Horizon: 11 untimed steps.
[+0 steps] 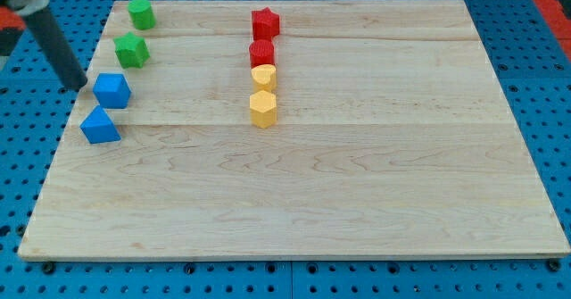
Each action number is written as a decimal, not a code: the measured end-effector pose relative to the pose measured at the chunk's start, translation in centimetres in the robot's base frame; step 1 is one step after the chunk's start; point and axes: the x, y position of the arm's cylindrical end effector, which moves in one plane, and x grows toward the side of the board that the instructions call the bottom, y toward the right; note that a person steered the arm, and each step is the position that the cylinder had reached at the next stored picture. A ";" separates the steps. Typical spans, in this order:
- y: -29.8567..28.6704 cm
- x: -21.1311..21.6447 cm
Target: Move green circle to the yellow heart
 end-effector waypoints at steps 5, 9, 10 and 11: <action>12.5 -12.3; 14.8 -6.5; 11.5 -10.4; 8.0 -9.2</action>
